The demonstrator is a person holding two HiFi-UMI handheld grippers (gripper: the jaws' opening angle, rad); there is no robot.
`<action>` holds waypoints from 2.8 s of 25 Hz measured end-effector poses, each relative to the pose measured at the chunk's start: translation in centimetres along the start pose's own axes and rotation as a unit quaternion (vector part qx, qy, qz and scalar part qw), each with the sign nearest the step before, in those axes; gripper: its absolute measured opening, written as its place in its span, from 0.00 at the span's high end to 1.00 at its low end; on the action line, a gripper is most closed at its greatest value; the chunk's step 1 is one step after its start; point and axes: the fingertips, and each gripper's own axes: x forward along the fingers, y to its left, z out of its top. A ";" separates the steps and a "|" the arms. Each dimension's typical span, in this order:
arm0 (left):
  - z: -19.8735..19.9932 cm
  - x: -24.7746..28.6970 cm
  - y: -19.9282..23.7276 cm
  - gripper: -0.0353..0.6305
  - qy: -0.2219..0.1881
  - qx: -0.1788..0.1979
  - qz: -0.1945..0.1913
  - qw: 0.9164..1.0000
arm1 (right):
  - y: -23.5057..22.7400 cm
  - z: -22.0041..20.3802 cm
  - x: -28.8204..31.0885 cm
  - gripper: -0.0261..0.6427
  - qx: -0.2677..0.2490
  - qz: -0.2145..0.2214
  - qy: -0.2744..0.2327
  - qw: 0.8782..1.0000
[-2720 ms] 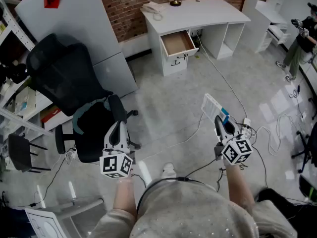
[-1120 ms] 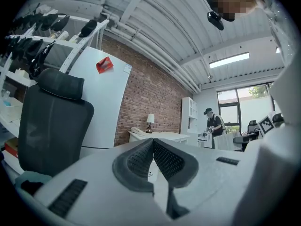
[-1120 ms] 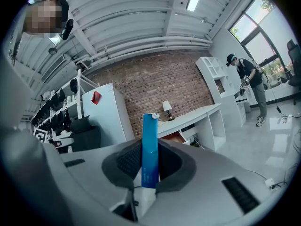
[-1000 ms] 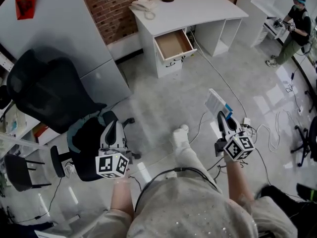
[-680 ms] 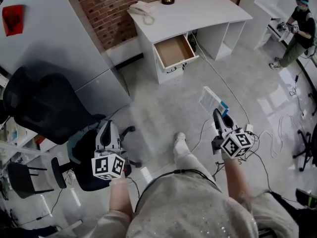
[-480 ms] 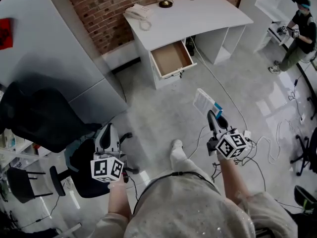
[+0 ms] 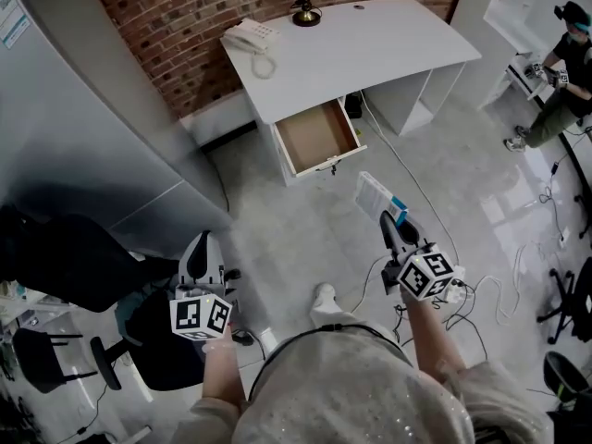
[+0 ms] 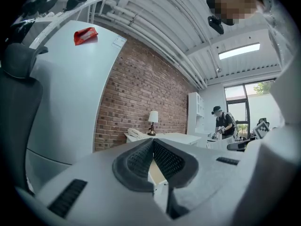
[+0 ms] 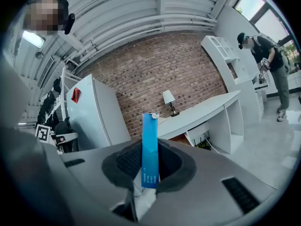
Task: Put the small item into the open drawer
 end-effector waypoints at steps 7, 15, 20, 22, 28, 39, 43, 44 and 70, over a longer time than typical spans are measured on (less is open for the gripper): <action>-0.4 6.0 0.3 0.94 0.004 0.007 -0.001 1.000 | -3.4 0.1 4.3 0.86 0.006 -0.001 0.017 1.000; -0.6 11.2 0.3 0.94 0.006 0.000 -0.002 1.000 | -5.2 1.0 9.0 0.86 0.004 0.017 0.031 0.999; -1.7 12.6 0.0 0.94 0.020 -0.009 -0.009 1.000 | -5.5 0.2 11.5 0.86 0.012 0.026 0.043 0.999; -2.2 12.7 0.4 0.94 0.030 -0.008 -0.009 0.999 | -5.5 -0.5 12.5 0.86 0.017 0.027 0.051 0.998; -4.3 15.2 2.3 0.94 0.066 -0.021 -0.006 0.998 | -5.3 -2.7 16.3 0.86 0.026 0.032 0.081 0.996; -7.0 24.6 3.8 0.94 0.071 -0.046 -0.033 0.996 | -7.4 -4.9 24.8 0.86 0.006 0.015 0.132 0.991; -8.5 26.6 4.5 0.94 0.082 -0.046 -0.033 0.995 | -7.8 -6.4 27.2 0.86 -0.002 0.008 0.151 0.988; -8.9 27.1 4.8 0.94 0.083 -0.046 -0.032 0.995 | -7.9 -6.9 27.7 0.86 -0.004 0.006 0.157 0.988; -20.2 32.0 7.0 0.94 0.125 -0.090 -0.024 0.988 | -8.8 -20.2 37.1 0.85 -0.217 0.011 0.331 0.918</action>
